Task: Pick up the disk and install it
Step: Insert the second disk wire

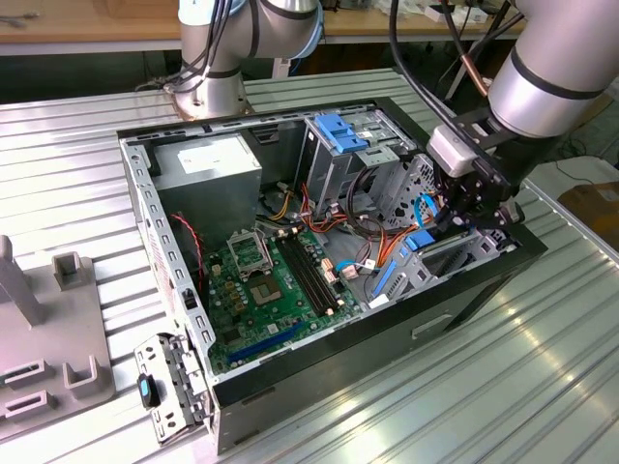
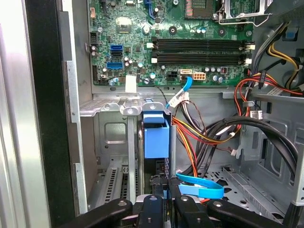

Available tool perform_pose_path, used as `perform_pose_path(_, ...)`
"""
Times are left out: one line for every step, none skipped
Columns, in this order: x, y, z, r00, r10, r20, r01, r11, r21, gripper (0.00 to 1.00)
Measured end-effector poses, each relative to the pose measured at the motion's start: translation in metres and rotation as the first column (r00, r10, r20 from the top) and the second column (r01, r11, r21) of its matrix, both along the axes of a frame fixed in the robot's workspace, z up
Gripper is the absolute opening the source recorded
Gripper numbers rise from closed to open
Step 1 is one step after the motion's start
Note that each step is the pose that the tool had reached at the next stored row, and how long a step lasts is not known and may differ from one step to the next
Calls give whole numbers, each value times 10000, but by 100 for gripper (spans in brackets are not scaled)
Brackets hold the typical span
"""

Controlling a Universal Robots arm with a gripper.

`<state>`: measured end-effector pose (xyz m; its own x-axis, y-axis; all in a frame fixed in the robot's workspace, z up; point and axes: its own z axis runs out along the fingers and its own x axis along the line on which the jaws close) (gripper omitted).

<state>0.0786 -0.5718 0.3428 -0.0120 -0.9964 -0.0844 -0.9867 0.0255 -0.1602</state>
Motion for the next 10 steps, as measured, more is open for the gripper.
perform_pose_path(0,0,-5,10000,0,0,0,10000,1,16)
perform_pose_path(0,0,-6,10000,0,0,0,10000,0,16)
perform_pose_path(0,0,-6,10000,0,0,0,10000,0,16)
perform_pose_path(0,0,-7,10000,0,0,0,10000,0,16)
perform_pose_path(0,0,-8,10000,0,0,0,10000,2,16)
perform_pose_path(0,0,-7,10000,0,0,0,10000,1,16)
perform_pose_path(0,0,-11,10000,0,0,0,10000,1,16)
perform_pose_path(0,0,-13,10000,0,0,0,10000,0,16)
perform_pose_path(0,0,-14,10000,0,0,0,10000,0,16)
perform_pose_path(0,0,-15,10000,0,0,0,10000,1,16)
